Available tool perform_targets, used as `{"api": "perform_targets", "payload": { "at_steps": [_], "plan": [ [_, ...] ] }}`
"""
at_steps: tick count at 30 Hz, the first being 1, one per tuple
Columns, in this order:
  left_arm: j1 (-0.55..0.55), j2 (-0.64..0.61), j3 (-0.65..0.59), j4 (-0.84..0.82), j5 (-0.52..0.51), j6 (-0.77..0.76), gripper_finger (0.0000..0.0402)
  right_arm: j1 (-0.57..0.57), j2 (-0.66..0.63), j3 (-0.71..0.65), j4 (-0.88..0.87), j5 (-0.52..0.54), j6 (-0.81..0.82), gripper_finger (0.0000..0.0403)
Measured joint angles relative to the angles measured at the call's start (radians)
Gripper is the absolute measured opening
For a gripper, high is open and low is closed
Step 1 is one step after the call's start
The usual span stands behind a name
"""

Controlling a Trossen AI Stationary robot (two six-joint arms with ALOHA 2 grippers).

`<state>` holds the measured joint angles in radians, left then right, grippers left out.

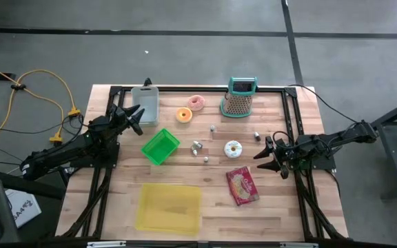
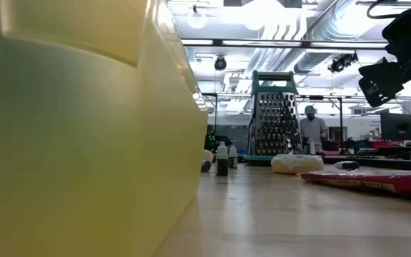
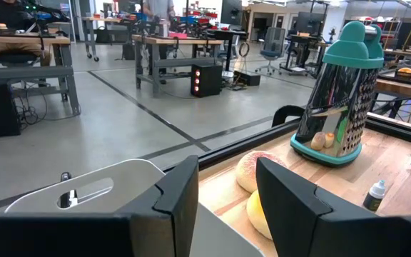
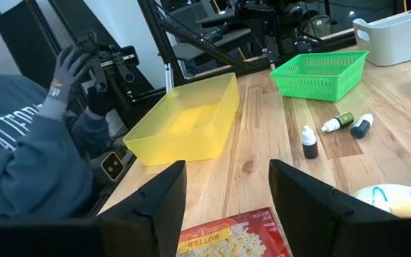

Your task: Pick & Place Food Item

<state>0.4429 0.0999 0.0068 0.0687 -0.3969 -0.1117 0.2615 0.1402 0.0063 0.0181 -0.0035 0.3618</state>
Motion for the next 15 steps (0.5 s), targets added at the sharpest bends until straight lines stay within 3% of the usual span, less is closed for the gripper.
{"api": "perform_targets", "payload": {
  "at_steps": [15],
  "plan": [
    [0.000, 0.000, 0.000, 0.009, 0.000, 0.014, 0.0136, 0.000, 0.000, 0.000, 0.000, 0.000, 0.000, 0.0188]
  ]
}}
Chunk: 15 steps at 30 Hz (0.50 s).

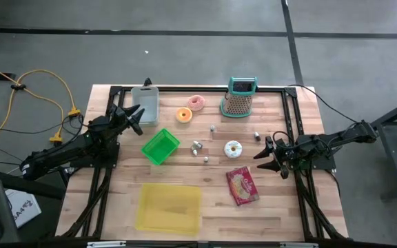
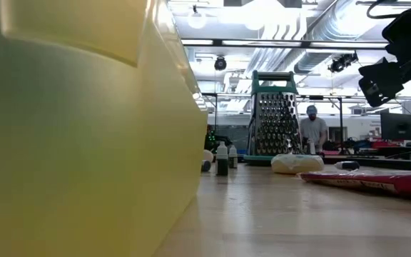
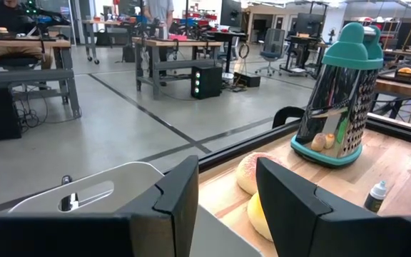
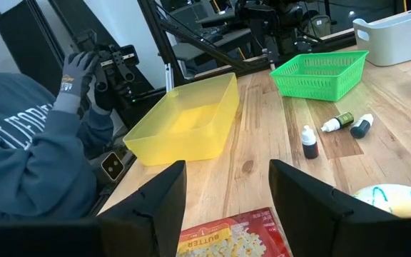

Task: Pick & Place Food Item
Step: Put the red bottle into the green basket

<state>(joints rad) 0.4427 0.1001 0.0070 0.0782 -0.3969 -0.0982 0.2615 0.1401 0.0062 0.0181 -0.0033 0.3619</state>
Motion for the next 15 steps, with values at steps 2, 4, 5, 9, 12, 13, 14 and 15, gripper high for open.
{"api": "perform_targets", "payload": {
  "at_steps": [2, 4, 5, 9, 12, 13, 14, 15],
  "plan": [
    [0.000, 0.000, 0.000, 0.001, 0.000, 0.000, 0.0136, 0.000, 0.000, 0.000, 0.000, 0.000, 0.000, 0.0188],
    [0.000, 0.000, 0.000, 0.001, 0.001, -0.002, 0.0136, 0.000, 0.000, 0.000, 0.000, 0.000, 0.000, 0.0188],
    [-0.001, 0.000, 0.000, 0.001, 0.005, -0.004, 0.0136, 0.000, 0.000, 0.000, 0.000, 0.000, 0.000, 0.0188],
    [-0.001, 0.000, 0.000, 0.027, 0.021, -0.002, 0.0136, 0.000, 0.000, 0.000, 0.000, 0.000, 0.000, 0.0188],
    [-0.001, 0.000, 0.000, 0.047, 0.020, 0.018, 0.0136, 0.000, 0.000, 0.000, 0.000, 0.000, 0.000, 0.0188],
    [-0.001, 0.000, 0.000, 0.048, 0.021, 0.019, 0.0136, 0.000, 0.000, 0.000, 0.000, 0.000, 0.000, 0.0188],
    [-0.001, 0.000, 0.000, 0.048, 0.020, 0.020, 0.0136, 0.000, 0.000, 0.000, 0.000, 0.000, 0.000, 0.0188],
    [0.000, 0.000, 0.000, 0.049, 0.017, 0.023, 0.0136, 0.000, 0.000, 0.000, 0.000, 0.000, 0.000, 0.0188]
  ]
}}
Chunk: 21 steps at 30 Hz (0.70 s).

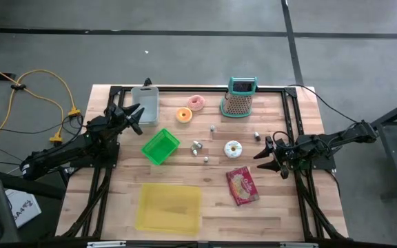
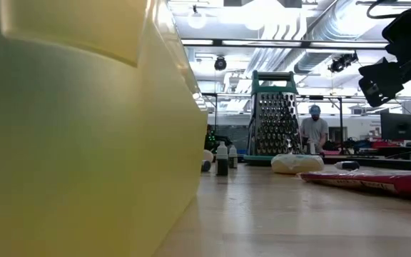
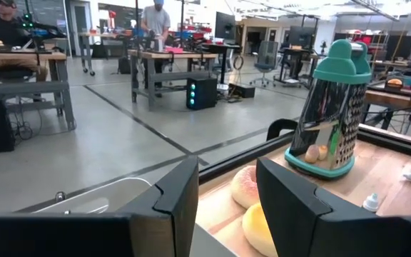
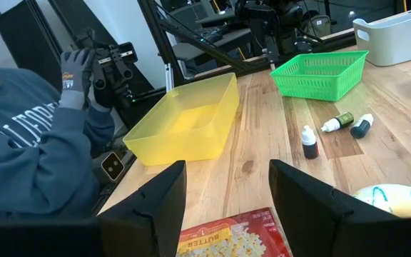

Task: Pick & Place Food Item
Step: Put the red bottle into the green basket

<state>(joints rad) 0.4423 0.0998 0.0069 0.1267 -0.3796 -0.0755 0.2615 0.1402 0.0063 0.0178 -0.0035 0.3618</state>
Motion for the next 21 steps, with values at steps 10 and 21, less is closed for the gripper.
{"api": "perform_targets", "payload": {
  "at_steps": [10, 21],
  "plan": [
    [-0.002, 0.000, 0.000, 0.014, 0.054, 0.018, 0.0136, 0.000, 0.000, 0.000, 0.000, 0.000, 0.000, 0.0188],
    [-0.003, 0.008, 0.027, 0.026, 0.205, 0.048, 0.0136, 0.000, 0.000, 0.000, 0.000, 0.000, 0.000, 0.0188]
  ]
}}
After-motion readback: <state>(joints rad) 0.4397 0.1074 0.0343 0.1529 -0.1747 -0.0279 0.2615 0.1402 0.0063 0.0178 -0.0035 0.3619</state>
